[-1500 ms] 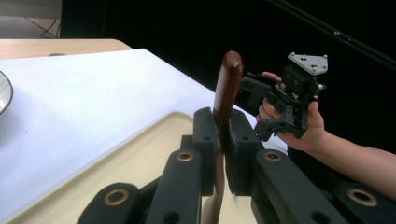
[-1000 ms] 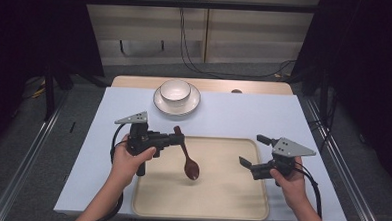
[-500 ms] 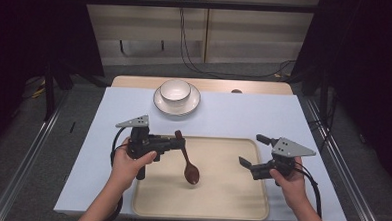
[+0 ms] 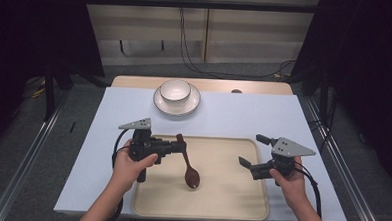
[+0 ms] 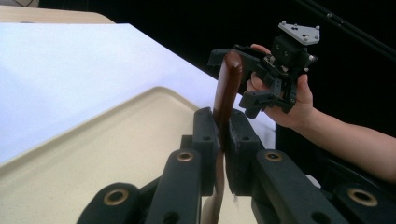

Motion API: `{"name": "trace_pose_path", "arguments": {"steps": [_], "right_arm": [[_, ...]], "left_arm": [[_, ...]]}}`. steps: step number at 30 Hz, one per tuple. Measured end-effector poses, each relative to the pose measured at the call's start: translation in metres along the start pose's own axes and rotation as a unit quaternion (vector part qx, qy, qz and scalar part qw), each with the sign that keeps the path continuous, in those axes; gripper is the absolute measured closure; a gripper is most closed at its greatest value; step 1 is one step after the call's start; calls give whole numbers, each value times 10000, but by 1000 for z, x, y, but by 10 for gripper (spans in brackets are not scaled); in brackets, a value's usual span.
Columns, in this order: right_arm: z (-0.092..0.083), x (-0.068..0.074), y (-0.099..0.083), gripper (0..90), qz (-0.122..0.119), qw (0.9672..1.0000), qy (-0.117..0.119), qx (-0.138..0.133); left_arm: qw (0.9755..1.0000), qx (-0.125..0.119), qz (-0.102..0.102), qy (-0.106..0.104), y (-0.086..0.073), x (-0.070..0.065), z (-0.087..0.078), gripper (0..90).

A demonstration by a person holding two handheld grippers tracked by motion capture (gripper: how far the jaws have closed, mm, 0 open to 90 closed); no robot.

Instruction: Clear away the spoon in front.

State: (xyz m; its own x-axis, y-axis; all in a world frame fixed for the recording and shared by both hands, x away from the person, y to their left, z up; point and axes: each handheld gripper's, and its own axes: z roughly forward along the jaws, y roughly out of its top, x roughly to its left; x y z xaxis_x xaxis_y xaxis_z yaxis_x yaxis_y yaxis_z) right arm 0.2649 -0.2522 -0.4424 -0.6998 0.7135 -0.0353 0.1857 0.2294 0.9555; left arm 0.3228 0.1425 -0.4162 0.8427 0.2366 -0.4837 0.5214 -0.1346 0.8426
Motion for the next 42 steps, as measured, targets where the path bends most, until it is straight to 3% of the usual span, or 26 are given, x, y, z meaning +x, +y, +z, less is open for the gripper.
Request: {"name": "trace_pose_path", "arguments": {"steps": [4,5,17,26,30,42], "right_arm": [[-1,0,0,25,20,10000,9,9],[-1,-1,0,25,34,9999,102,18],[1,-1,-1,24,21,10000,89,20],[1,-1,-1,25,5,9999,108,35],[1,0,-1,25,19,9999,106,57],[4,1,-1,25,-2,9998,160,88]], "left_arm": [[10000,30,-68,-23,-2,0,2,839],[10000,63,-31,-39,-2,1,2,839],[9998,148,-101,-59,-6,6,5,837],[9994,254,144,199,-7,6,5,761],[9994,221,94,246,-7,6,4,714],[9979,247,211,552,-6,9,1,644]]}}
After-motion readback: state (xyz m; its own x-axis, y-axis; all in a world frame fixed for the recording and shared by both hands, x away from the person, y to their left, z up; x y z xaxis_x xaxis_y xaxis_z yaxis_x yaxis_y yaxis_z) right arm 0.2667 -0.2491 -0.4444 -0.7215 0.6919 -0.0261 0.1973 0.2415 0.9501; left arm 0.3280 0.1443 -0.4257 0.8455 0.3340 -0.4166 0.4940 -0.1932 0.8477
